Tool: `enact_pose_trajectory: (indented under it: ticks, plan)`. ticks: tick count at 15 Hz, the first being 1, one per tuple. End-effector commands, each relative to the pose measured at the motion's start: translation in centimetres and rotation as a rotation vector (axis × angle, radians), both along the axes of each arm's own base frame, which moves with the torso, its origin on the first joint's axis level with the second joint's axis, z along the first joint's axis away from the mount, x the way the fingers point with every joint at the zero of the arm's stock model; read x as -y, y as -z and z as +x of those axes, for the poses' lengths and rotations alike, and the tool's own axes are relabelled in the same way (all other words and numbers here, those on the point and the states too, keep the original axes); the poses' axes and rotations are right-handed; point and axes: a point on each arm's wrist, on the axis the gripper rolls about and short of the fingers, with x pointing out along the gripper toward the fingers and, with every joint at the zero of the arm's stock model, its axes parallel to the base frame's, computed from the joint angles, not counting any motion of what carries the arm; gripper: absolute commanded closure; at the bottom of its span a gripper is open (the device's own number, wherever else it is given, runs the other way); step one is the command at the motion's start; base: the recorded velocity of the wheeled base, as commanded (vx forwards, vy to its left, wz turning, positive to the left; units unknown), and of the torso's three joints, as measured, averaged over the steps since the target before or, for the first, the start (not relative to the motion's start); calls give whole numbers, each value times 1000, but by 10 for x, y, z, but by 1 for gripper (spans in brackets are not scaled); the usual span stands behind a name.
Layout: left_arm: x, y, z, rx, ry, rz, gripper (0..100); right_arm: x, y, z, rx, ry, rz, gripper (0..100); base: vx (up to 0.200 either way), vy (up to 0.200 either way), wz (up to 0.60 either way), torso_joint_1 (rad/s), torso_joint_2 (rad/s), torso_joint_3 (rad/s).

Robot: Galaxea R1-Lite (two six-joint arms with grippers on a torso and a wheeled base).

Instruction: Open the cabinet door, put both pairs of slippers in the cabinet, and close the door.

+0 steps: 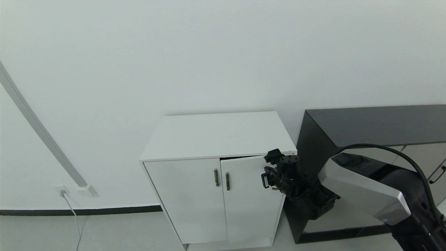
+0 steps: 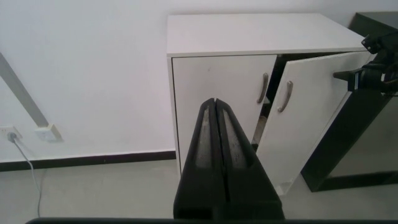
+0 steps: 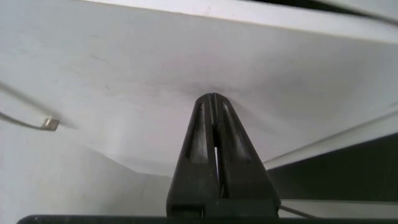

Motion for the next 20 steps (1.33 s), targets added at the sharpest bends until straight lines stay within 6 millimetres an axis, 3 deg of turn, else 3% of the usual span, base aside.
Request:
enact_pose_trajectory:
  ticks: [1,20]
  plan:
    - [0,0,0,-1,0,0,100,0,-2,3,7,2,3,100,0,0,0,0,0,0]
    - [0,0,0,-1,0,-2,100,1,-5,6,18,9,9,100,0,0,0,0,0,0]
